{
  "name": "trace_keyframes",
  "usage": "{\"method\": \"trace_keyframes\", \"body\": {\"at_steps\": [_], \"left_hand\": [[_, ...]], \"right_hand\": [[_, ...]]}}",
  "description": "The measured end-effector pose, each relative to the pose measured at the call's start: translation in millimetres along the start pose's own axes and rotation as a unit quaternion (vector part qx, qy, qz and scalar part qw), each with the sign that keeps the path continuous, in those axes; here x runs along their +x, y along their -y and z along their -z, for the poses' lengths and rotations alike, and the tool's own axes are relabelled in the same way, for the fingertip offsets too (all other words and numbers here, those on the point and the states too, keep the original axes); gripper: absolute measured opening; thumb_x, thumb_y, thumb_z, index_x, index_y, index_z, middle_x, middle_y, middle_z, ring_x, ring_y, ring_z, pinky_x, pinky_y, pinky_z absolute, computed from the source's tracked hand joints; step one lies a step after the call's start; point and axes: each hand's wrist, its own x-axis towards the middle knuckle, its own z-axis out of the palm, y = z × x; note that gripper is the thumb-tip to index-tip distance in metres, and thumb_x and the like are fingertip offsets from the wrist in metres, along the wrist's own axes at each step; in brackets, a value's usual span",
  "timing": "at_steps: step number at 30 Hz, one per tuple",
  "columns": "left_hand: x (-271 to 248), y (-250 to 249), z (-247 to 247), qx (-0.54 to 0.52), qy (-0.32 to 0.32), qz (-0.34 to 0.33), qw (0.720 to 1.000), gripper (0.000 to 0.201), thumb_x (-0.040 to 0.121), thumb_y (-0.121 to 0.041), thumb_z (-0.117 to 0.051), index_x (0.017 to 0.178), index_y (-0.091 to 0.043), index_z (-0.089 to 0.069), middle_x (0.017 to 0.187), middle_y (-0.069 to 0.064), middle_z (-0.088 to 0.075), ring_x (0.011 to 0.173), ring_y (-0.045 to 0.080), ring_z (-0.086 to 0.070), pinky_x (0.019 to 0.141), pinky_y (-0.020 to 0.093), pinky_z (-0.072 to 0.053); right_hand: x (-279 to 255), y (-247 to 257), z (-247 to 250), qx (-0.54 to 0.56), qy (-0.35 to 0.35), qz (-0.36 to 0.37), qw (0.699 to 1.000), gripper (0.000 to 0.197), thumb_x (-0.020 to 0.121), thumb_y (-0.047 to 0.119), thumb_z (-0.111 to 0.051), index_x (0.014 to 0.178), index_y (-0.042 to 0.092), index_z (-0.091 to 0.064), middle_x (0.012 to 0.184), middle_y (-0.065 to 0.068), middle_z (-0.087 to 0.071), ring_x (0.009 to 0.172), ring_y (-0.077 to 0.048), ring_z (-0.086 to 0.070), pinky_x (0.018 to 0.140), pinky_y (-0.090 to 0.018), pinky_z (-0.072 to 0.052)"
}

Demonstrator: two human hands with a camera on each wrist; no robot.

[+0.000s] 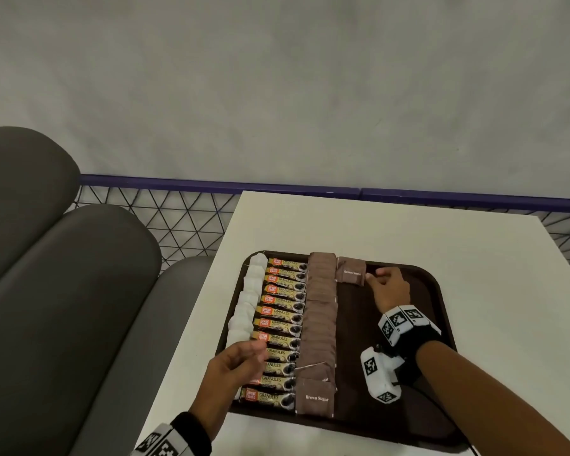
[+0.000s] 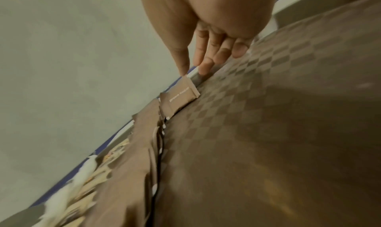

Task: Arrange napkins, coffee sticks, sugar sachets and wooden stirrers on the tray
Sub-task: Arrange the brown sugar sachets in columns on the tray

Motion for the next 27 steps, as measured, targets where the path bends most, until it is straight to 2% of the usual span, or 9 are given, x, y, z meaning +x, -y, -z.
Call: {"method": "trace_keyframes", "body": {"at_steps": [2, 6, 10, 13, 16, 18, 21, 23, 27], "left_hand": [[-12.9, 6.0, 1.1, 0.023, 0.031, 0.024, 0.999, 0.018, 0.075, -0.007, -0.075, 0.093, -0.009, -0.072, 0.088, 0.008, -0.074, 0.078, 0.017, -0.069, 0.066, 0.024, -0.055], [-41.6, 29.7, 7.7, 0.121, 0.11, 0.051, 0.985, 0.023, 0.068, -0.016, -0.07, 0.092, -0.014, -0.072, 0.085, 0.008, -0.074, 0.074, 0.013, -0.066, 0.066, 0.022, -0.052], [-67.8, 50.8, 14.3, 0.252, 0.185, 0.023, 0.95, 0.023, 0.084, -0.003, -0.065, 0.092, -0.024, -0.072, 0.094, 0.003, -0.073, 0.082, 0.008, -0.066, 0.073, 0.018, -0.05], [-83.8, 60.1, 17.2, 0.329, 0.215, -0.008, 0.919, 0.035, 0.084, -0.009, -0.067, 0.091, -0.044, -0.068, 0.102, -0.011, -0.069, 0.088, 0.007, -0.065, 0.079, 0.015, -0.049], [-94.8, 69.0, 22.9, 0.384, 0.233, -0.012, 0.893, 0.047, 0.082, -0.017, -0.07, 0.096, -0.061, -0.058, 0.112, -0.015, -0.062, 0.092, 0.008, -0.06, 0.079, 0.013, -0.047], [-103.1, 72.7, 22.9, 0.415, 0.243, -0.014, 0.876, 0.047, 0.08, -0.02, -0.072, 0.1, -0.06, -0.058, 0.119, -0.012, -0.056, 0.095, 0.008, -0.056, 0.078, 0.011, -0.046], [-119.3, 75.8, 17.4, 0.462, 0.273, 0.001, 0.844, 0.055, 0.076, -0.028, -0.076, 0.113, -0.05, -0.042, 0.122, -0.012, -0.045, 0.099, 0.008, -0.049, 0.076, 0.008, -0.044], [-132.4, 79.0, 9.4, 0.516, 0.298, -0.02, 0.803, 0.072, 0.072, -0.037, -0.078, 0.128, -0.043, -0.032, 0.125, -0.016, -0.034, 0.109, 0.007, -0.04, 0.086, 0.007, -0.039], [-151.4, 92.4, -9.3, 0.624, 0.319, -0.062, 0.711, 0.117, 0.062, -0.051, -0.079, 0.148, -0.032, -0.002, 0.146, -0.005, -0.017, 0.131, 0.018, -0.022, 0.108, 0.029, -0.032]], "right_hand": [[-19.9, -4.5, 13.6, 0.042, -0.002, 0.027, 0.999, 0.013, 0.084, 0.018, -0.064, 0.093, 0.017, -0.055, 0.084, -0.002, -0.06, 0.099, -0.029, -0.057, 0.088, -0.038, -0.045], [-77.8, -17.7, 51.7, 0.076, 0.067, 0.088, 0.991, 0.016, 0.084, 0.001, -0.06, 0.098, 0.008, -0.057, 0.081, -0.002, -0.057, 0.082, -0.017, -0.055, 0.069, -0.013, -0.04], [-133.8, -37.2, 88.3, 0.045, 0.189, 0.136, 0.971, 0.016, 0.085, 0.002, -0.059, 0.09, 0.017, -0.059, 0.087, -0.002, -0.061, 0.076, -0.008, -0.055, 0.075, -0.014, -0.044], [-166.2, -46.6, 110.2, 0.0, 0.294, 0.155, 0.943, 0.016, 0.087, 0.004, -0.059, 0.088, 0.02, -0.061, 0.091, -0.005, -0.064, 0.079, -0.006, -0.057, 0.076, -0.013, -0.044], [-189.9, -51.9, 122.5, -0.096, 0.356, 0.168, 0.914, 0.009, 0.087, 0.008, -0.059, 0.093, 0.015, -0.062, 0.091, -0.008, -0.063, 0.078, -0.013, -0.055, 0.072, -0.014, -0.042], [-201.1, -58.4, 130.0, -0.21, 0.386, 0.199, 0.876, 0.018, 0.086, 0.017, -0.062, 0.104, 0.014, -0.061, 0.095, -0.005, -0.058, 0.085, -0.016, -0.052, 0.075, -0.016, -0.038], [-217.7, -68.2, 140.9, -0.322, 0.446, 0.197, 0.811, 0.064, 0.075, 0.034, -0.074, 0.129, 0.018, -0.044, 0.113, 0.0, -0.044, 0.105, -0.013, -0.04, 0.091, -0.019, -0.035], [-231.0, -76.2, 145.7, -0.366, 0.467, 0.21, 0.777, 0.091, 0.065, 0.037, -0.081, 0.139, 0.021, -0.029, 0.126, -0.002, -0.036, 0.117, -0.016, -0.034, 0.102, -0.027, -0.034], [-254.0, -98.9, 143.8, -0.498, 0.42, 0.316, 0.69, 0.103, 0.061, 0.041, -0.079, 0.142, 0.025, -0.018, 0.13, -0.006, -0.035, 0.114, -0.023, -0.036, 0.095, -0.034, -0.042]]}}
